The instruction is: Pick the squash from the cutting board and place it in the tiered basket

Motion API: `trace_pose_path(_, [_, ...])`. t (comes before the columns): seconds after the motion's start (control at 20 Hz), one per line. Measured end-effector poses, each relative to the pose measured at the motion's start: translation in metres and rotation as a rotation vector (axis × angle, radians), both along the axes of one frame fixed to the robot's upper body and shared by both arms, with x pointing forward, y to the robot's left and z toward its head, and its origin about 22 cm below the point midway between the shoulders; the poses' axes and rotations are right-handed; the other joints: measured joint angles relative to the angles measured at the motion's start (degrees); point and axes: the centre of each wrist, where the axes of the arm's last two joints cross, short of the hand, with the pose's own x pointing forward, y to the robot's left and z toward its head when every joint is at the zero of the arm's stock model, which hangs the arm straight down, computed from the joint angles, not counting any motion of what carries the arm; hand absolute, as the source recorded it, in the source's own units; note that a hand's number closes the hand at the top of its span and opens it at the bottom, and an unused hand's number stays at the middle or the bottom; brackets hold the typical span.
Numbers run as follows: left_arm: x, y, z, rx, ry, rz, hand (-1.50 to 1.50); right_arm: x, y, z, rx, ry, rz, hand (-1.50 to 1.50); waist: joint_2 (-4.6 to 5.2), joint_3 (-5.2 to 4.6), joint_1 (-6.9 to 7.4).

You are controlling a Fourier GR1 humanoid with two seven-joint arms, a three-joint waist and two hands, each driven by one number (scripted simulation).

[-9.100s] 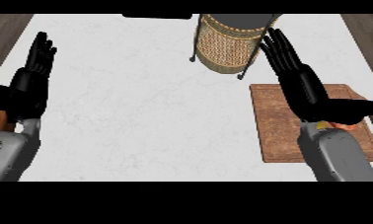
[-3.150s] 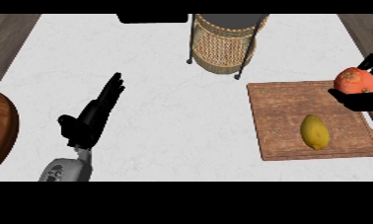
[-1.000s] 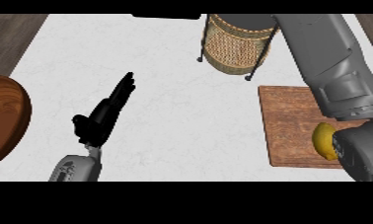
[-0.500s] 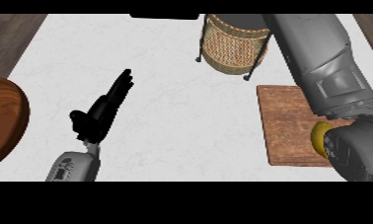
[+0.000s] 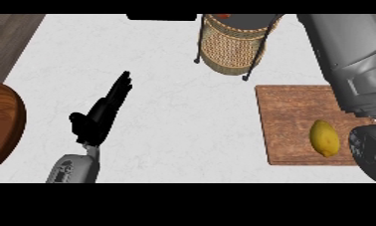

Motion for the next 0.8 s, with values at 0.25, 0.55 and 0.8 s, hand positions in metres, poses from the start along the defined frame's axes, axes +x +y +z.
trace_pose_path(0.25, [-0.003, 0.005, 0.0, 0.006, 0.004, 0.02, 0.0, -0.004, -0.05, 0.006, -0.018, -0.133, -0.201, -1.5, -0.43, 0.05, -1.23])
trace_pose_path(0.55, [-0.006, 0.016, -0.004, 0.005, 0.016, 0.049, 0.0, -0.026, -0.13, 0.009, 0.052, -0.272, -0.299, -1.5, -0.9, 0.08, -2.59])
trace_pose_path(0.8, [-0.013, 0.018, -0.006, 0.0, 0.023, 0.066, 0.0, -0.065, -0.205, 0.0, 0.063, -0.292, -0.301, -1.5, -1.25, 0.08, -3.61])
